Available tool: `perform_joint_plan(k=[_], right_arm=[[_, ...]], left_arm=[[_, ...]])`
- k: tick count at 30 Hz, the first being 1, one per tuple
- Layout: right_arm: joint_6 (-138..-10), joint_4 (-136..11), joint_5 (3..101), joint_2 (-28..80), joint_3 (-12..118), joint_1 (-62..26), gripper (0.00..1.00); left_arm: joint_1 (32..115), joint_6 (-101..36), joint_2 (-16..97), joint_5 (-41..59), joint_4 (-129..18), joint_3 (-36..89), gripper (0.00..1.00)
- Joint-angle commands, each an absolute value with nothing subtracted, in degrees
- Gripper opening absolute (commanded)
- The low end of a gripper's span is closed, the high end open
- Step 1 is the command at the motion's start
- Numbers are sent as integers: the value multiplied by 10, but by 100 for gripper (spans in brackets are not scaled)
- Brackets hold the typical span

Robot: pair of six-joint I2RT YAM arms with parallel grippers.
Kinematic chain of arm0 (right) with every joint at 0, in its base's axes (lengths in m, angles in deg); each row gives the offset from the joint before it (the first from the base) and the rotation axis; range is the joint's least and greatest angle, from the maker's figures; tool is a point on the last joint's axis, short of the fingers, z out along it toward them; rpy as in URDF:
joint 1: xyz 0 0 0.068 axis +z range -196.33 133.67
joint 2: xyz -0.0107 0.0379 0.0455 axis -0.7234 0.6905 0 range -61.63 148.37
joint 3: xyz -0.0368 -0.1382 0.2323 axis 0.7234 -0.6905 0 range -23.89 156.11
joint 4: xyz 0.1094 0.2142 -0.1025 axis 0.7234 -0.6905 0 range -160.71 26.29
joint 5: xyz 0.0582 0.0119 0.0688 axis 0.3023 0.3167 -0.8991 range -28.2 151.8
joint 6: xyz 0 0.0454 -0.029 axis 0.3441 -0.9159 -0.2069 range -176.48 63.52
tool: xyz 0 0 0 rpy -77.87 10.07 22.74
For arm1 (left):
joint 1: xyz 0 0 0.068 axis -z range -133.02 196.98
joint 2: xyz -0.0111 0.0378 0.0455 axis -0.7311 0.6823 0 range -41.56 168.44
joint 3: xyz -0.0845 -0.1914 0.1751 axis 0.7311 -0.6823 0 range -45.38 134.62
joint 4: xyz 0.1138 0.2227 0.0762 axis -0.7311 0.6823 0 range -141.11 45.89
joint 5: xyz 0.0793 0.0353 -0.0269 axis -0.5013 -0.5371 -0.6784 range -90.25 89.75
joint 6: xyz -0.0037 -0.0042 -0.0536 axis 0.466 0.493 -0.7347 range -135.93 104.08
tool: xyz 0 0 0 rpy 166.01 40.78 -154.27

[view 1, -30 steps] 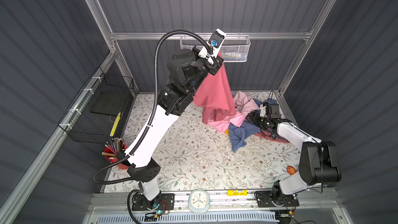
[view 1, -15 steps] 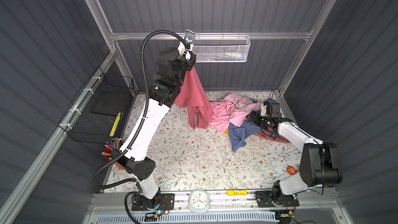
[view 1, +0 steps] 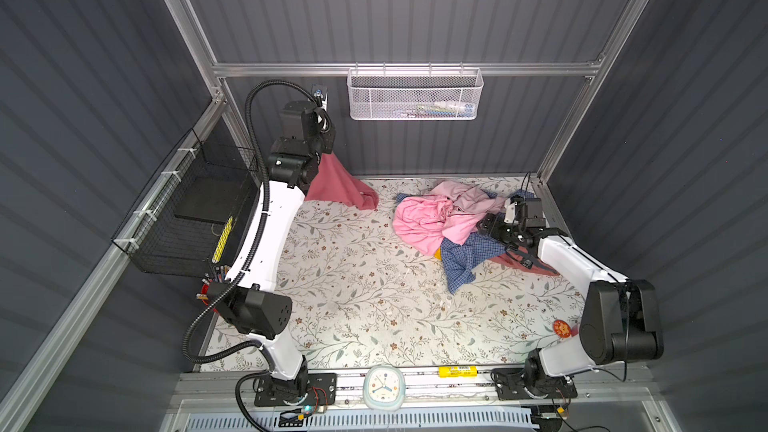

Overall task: Pick out a specific cloth from the pile
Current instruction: 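Carry the hanging sweater away from the pile toward the left arm's side, then lower the sweater onto the table beside the pile with the left gripper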

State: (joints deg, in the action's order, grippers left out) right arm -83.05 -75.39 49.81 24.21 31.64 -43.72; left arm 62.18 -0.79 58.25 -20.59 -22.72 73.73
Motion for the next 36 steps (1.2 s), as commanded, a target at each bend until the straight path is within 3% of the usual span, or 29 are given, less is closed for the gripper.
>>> perform_joint_plan(k=[1,24,36], right_arm=[[-828,-759,505,230,318,-440,88],[-830,-762,502,245,328,-430,88],[-828,-777,525,246,343,-423,88]], left_arm=[[611,-16,577,-203,-222,743,0],[611,-17,465,-51,-221,729,0],[584,-26,646,-103,-189,800,0]])
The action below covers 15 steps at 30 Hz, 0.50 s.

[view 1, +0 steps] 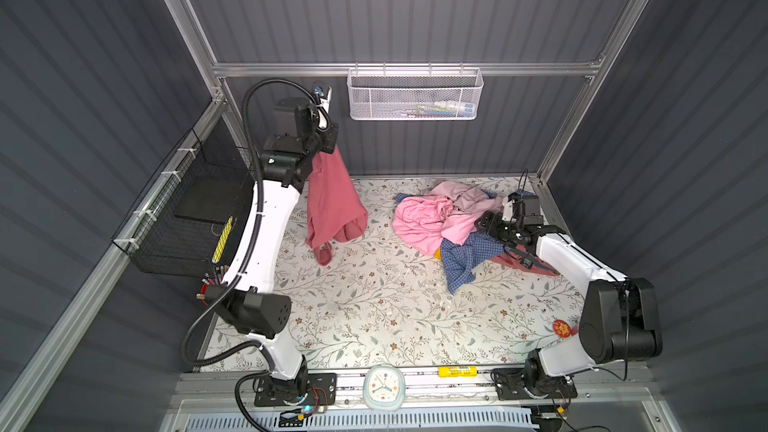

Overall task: Pick out a specific cloth from the pile
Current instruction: 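Lower the sweater onto the table beside the pile with the left gripper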

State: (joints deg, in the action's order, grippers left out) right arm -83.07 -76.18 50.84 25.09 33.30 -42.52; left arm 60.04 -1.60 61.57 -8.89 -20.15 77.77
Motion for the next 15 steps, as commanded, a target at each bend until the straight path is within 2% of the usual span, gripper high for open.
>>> perform_joint_plan(k=[1,6,10,15], right_arm=[[-829,-778,527,243,341,-423,88],[-828,-780,534,237,336,-422,88],[-828,-781,534,236,334,-423,88],[-827,-778,534,232,327,-422,88]], left_arm=[[583,-22,661,-113,-188,802,0],[583,-36,690,-115,-194,772,0],[583,-86,660,-121,-255,684,0],[583,-125,610,-140,-257,590,0]])
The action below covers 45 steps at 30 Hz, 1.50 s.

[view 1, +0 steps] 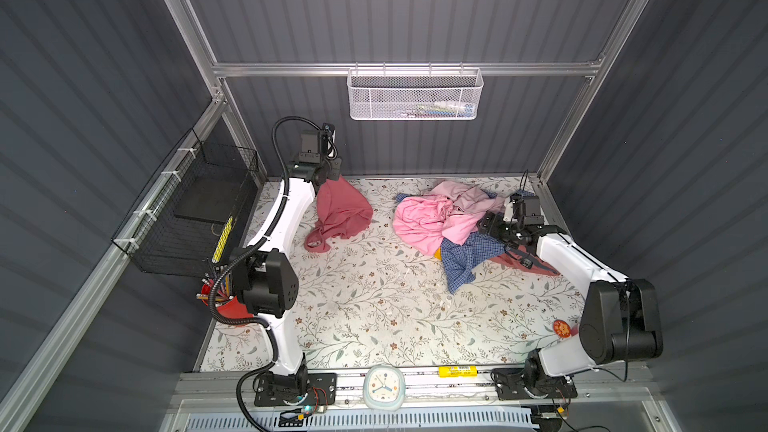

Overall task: Pick out a specific cloth from the pile
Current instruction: 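Lower the sweater onto the table beside the pile with the left gripper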

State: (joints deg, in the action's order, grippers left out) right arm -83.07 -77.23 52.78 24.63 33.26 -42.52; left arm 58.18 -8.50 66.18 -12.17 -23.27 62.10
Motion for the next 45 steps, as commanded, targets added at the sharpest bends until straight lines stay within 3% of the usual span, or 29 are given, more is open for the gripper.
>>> perform_joint_plan(k=[1,11,16,22,24,26,28,30,32,35,39,45], right_arm=[[-827,-776,534,230,324,-422,88],[-826,-770,520,242,322,-422,88],[-823,-771,514,253,331,-420,89],[-820,-771,521,245,325,-419,88],[-816,-775,526,240,321,-419,89],[-811,-778,532,233,315,-419,89],[-807,-780,537,229,311,-419,89],[-802,-784,546,226,310,-419,90],[-796,-784,552,223,309,-420,90],[-790,-786,558,222,311,-421,91],[-784,-793,571,225,320,-421,92],[-779,-809,589,232,333,-426,93]], left_arm=[[583,-137,595,-140,-258,561,0],[584,-290,499,-59,-225,329,0],[593,-319,518,-7,-208,299,0],[608,-344,562,-48,-177,294,0],[608,-351,562,-48,-180,285,29],[608,-357,559,-62,-171,283,40],[613,-374,560,-130,-130,292,64],[616,-376,557,-166,-103,295,67],[623,-377,543,-192,-96,288,78],[632,-379,521,-220,-92,290,80],[646,-440,539,-354,19,349,83],[648,-446,533,-289,-13,320,83]])
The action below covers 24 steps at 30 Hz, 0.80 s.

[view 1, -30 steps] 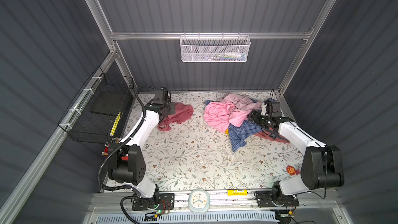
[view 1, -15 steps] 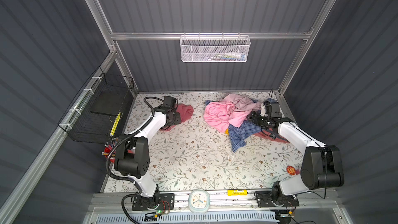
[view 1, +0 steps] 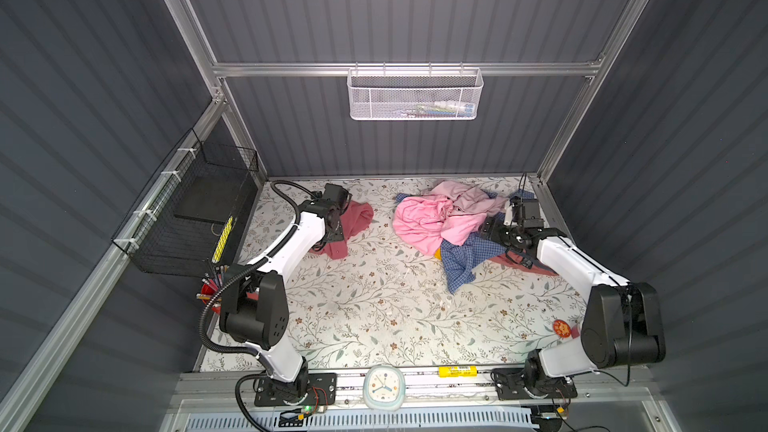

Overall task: Pick out a specific cloth from the pile
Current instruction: 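Lower the sweater onto the table beside the pile with the left gripper, then open the left gripper to release the sweater and lift clear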

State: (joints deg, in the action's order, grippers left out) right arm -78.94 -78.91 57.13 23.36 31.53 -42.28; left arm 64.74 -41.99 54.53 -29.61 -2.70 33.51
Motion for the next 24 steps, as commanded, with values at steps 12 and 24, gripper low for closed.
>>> perform_joint_plan(k=[12,24], right_arm=[[-763,-809,585,219,332,-427,94],[-750,-825,615,182,323,-428,96]], left_arm=[[651,-283,589,-153,-143,392,97],[651,-198,816,-69,-77,553,100]])
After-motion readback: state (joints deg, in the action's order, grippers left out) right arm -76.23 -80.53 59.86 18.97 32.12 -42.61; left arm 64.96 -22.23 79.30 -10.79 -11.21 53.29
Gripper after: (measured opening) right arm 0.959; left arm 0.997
